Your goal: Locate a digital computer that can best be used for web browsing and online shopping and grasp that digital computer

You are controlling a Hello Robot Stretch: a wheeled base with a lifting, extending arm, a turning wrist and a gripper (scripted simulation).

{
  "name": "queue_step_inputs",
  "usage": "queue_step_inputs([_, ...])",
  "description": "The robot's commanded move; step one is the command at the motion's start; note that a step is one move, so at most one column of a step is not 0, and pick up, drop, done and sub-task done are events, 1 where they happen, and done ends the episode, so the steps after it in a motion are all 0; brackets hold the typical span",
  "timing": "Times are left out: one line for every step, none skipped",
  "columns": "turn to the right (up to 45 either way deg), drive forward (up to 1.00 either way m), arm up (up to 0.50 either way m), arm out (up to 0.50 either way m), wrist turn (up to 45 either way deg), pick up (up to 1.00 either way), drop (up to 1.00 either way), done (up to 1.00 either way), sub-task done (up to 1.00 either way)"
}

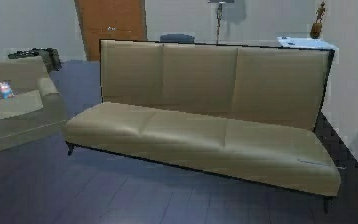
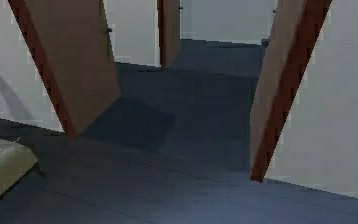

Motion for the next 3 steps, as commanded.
queue_step_inputs([45.0, 0.0, 0.0, 0.0, 0.0, 0.0, 0.0, 0.0, 0.0])
queue_step_inputs([45.0, 0.0, 0.0, 0.0, 0.0, 0.0, 0.0, 0.0, 0.0])
queue_step_inputs([36.0, 0.0, 0.0, 0.0, 0.0, 0.0, 0.0, 0.0, 0.0])
